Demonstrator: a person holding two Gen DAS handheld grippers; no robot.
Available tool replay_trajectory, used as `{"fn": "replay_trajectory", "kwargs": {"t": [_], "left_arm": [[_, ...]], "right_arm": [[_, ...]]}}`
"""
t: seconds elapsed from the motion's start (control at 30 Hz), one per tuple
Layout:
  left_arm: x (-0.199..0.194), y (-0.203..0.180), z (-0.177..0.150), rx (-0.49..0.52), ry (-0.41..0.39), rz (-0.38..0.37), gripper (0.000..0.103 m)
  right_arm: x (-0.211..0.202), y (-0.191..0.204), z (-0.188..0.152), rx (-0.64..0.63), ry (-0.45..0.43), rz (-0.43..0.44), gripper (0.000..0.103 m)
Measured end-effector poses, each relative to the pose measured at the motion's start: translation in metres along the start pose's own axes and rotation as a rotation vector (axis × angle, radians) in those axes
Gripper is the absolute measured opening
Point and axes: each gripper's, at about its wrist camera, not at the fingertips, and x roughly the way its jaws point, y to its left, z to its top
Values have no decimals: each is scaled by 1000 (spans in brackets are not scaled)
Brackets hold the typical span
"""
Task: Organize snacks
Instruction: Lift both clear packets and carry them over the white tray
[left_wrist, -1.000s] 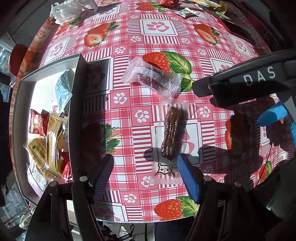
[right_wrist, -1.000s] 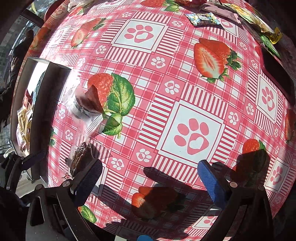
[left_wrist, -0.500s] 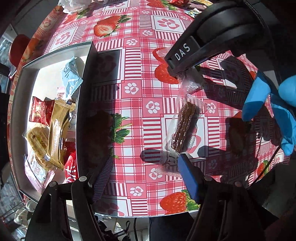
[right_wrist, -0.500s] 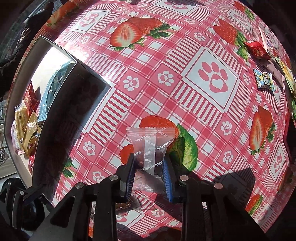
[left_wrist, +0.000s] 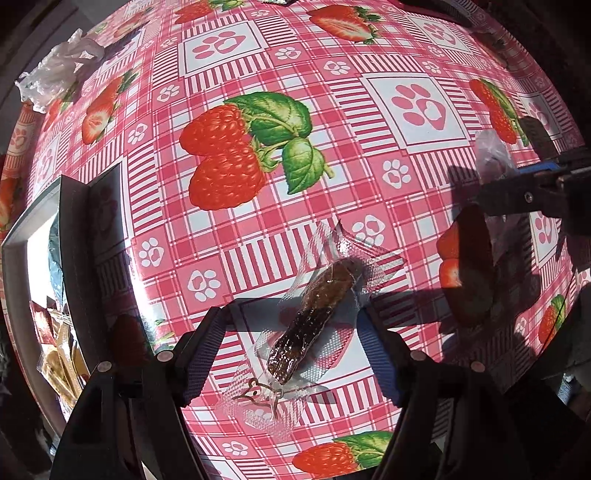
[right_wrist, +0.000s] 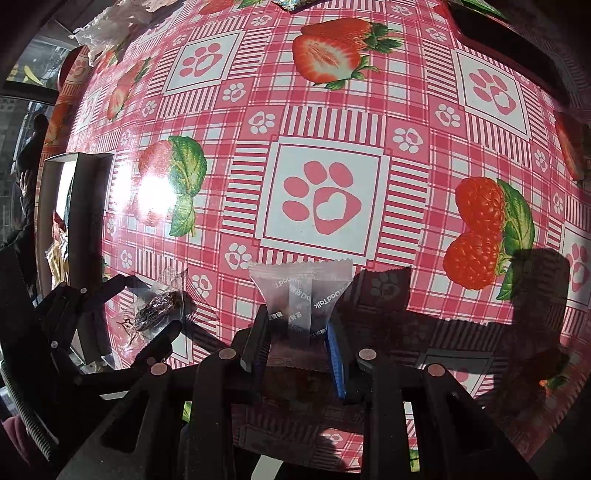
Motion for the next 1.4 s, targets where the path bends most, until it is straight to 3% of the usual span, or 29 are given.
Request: {"fn": "replay_trajectory", "kwargs": {"t": [0.13,0.17,0.23,0.4,1.07,1.23,1.4], "left_arm": [[-6,2,-7,-8,11,-14,74],[-1,-7,1,-18,15,-28,69],[2,-9,6,-14,11,-34,52],[-15,-7,18,-57,28,-76,43],[-107,32,-6,-180,-45,-115,44],[-128,57,-21,-284,-90,-89,44],[-127,86,-36,-454,-126,-52,44]], "right_arm": [[1,-20,-21,45,10,25,29],[2,-22,-23,52,13,30,29],[3,-55,-60,60,15,41,29],[5,-65,-84,69,13,57,30],[-18,-25,-85,34,-1,75,30],[-23,-17,-76,-22,-11,83,29],[-30,6,-59,-121,-15,111,30]]}}
